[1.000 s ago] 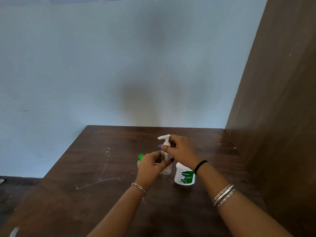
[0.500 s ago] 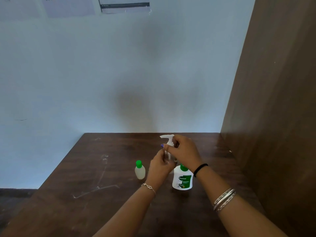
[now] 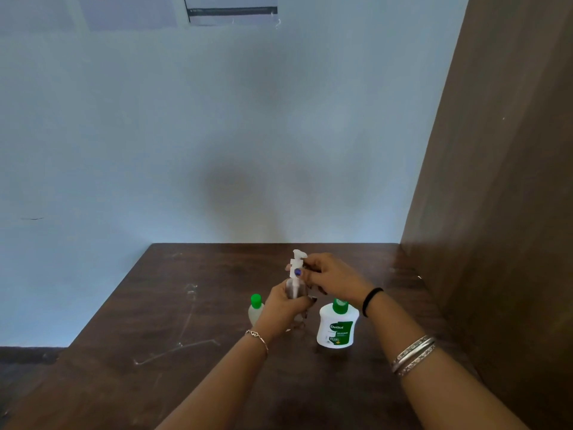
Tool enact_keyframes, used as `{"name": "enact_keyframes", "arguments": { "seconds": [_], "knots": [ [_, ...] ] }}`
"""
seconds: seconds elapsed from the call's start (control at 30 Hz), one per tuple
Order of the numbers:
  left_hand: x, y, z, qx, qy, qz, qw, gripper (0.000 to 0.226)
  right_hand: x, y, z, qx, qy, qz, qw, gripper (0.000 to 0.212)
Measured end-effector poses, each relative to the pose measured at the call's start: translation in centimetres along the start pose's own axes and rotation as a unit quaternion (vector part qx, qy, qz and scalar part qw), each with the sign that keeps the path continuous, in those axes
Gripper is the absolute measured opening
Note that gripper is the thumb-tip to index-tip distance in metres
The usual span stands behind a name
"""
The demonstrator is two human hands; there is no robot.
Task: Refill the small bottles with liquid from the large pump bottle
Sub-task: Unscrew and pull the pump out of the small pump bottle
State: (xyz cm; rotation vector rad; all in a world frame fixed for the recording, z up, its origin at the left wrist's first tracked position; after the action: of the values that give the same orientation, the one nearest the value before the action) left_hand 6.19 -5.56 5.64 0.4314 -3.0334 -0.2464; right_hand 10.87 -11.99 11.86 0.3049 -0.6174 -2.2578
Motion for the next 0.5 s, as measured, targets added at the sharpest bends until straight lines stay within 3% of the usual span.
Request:
{"name": "enact_keyframes", "arguments": {
  "seconds": [0.13, 0.2, 0.37, 0.43, 0.5],
  "knots": [
    [0.4, 0.7, -0.1, 0.038, -0.003, -0.019, 0.999, 0.018, -0.2, 0.8, -0.9, -0.033, -0.010, -0.050, 0.998, 0.016],
    [0.4, 0.8, -0.5, 0.026, -0.012, -0.017, 0.999, 0.018, -0.3, 0.5, -1.1, -0.076, -0.017, -0.064, 0.995, 0.010],
    [0.1, 0.1, -0.7, -0.009, -0.022, -0.003, 1.000, 0.010, -0.5, 0.1, -0.8, -0.089, -0.027, -0.106, 0.990, 0.024],
    [0.0, 0.4, -0.5, -0.016, -0.023, -0.013, 1.000, 0.013, -0.5, -0.3, -0.6, -0.138, -0.013, -0.063, 0.988, 0.014],
    [0.0, 0.5, -0.3, -0.026, -0.023, -0.011, 0.999, 0.018, -0.3, -0.9, -0.8, -0.212, -0.006, -0.014, 0.977, 0.018]
  ]
}}
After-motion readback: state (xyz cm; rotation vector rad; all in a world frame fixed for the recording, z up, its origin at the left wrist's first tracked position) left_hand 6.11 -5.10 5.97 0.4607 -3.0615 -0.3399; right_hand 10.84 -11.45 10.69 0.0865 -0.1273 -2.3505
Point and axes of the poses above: each hand's wrist, its own x-axis away from the middle knuckle, its own y-axis out of the back of the hand, z = x × y, the point moved 10 cm from there along -x, towards the middle knuckle, and after that the axes turned 2 degrees about -x, right-handed, at the moved point
